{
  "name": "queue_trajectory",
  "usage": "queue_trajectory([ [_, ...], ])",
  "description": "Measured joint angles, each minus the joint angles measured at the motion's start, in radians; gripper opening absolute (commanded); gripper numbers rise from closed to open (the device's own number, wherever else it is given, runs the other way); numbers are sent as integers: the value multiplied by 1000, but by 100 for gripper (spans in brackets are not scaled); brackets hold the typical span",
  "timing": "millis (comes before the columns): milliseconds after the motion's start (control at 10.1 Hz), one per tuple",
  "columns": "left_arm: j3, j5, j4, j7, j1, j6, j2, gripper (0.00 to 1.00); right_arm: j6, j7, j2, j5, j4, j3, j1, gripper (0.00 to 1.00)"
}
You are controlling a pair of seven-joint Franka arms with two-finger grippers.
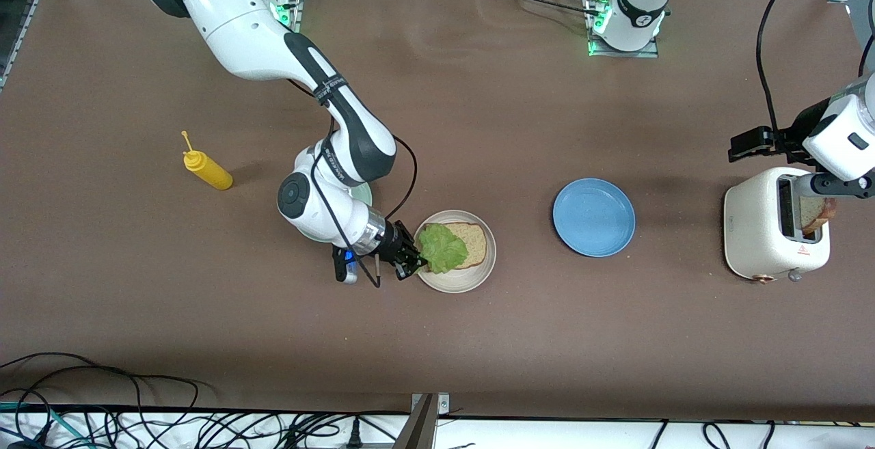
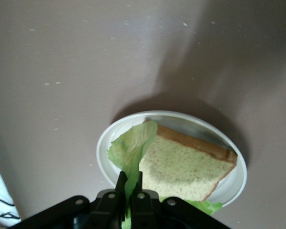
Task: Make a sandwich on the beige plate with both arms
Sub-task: 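Lower the lettuce onto the bread and open the right gripper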
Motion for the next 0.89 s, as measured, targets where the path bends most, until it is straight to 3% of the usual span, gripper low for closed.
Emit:
queue_trajectory([
  [99,0,0,0,0,0,1,0,100,6,0,15,9,0,6,1,100],
  [594,1,0,0,0,0,2,5,100,17,-7,26,-3,14,14,39,100],
  [890,1,0,0,0,0,2,6,100,18,-13,20,-133,29,14,52,100],
])
